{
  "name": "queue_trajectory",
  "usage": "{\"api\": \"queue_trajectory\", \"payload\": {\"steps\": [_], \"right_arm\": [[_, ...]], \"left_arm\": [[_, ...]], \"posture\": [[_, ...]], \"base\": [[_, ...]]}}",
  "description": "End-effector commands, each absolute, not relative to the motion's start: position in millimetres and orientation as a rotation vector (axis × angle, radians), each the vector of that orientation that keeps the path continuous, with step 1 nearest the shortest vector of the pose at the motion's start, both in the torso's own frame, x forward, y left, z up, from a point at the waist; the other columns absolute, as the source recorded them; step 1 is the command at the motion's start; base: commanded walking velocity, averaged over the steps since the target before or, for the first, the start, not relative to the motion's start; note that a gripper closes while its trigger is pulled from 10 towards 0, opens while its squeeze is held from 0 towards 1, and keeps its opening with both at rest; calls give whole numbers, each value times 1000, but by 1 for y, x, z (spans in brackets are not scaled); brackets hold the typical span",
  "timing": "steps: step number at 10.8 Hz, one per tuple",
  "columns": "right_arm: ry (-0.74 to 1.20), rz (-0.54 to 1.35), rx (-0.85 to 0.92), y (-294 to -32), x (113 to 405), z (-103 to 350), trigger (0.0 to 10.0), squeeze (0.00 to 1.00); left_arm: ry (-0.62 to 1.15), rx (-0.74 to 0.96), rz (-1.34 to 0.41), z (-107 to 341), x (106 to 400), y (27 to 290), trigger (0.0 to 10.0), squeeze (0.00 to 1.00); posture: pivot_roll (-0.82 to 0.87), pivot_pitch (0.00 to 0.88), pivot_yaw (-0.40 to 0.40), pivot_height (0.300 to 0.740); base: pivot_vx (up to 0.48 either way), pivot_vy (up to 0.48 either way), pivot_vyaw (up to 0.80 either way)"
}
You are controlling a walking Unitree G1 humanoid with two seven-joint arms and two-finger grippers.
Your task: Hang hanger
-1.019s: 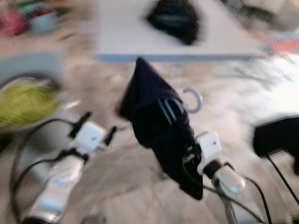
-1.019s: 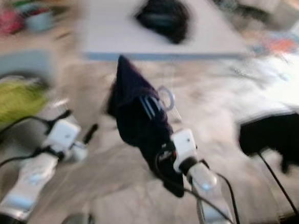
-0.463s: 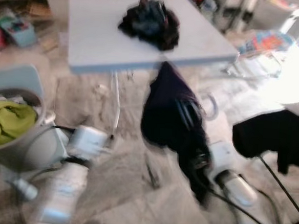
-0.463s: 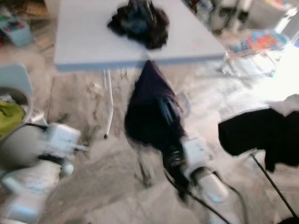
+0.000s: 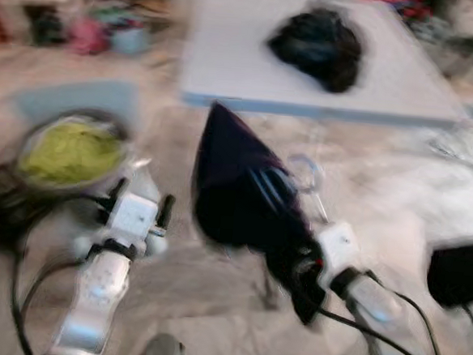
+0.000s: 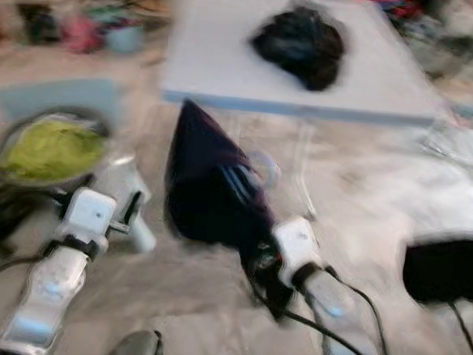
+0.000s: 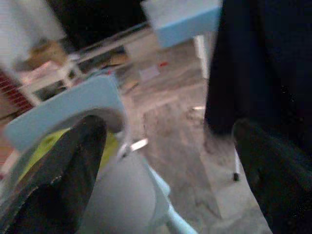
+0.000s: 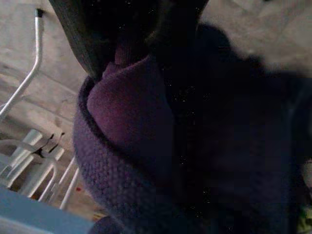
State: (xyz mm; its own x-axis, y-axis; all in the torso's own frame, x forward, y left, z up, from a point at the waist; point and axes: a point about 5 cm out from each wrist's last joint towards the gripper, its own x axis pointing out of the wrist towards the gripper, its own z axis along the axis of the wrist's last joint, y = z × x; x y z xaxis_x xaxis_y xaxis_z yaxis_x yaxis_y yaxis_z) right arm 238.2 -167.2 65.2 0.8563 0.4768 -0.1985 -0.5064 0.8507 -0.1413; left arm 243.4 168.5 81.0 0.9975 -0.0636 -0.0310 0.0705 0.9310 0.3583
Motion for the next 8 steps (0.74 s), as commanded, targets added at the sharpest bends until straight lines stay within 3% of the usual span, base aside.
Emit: {"api": "queue_trajectory", "payload": {"steps": [1,4,6,8], "right_arm": [[105,443,-170,-175,242,77,10000,0],[112,412,-158,-175,233,75,10000,0],[77,360,-179,-180,244,80,10000,0],[82,338,-175,-184,248,80,10000,0]], "left_arm": [[-13,333,-32,88,239,173,10000,0],[-21,49,-152,98,220,154,10000,0],[0,80,-186,94,218,153,10000,0],[-43,230,-111,100,232,172,10000,0]], "posture": [[-14,74,-74,740],[-10,84,-77,740],[-4,86,-82,740],[6,88,-94,740]], "base": [[0,0,0],[0,0,0],[0,0,0],[0,0,0]]}}
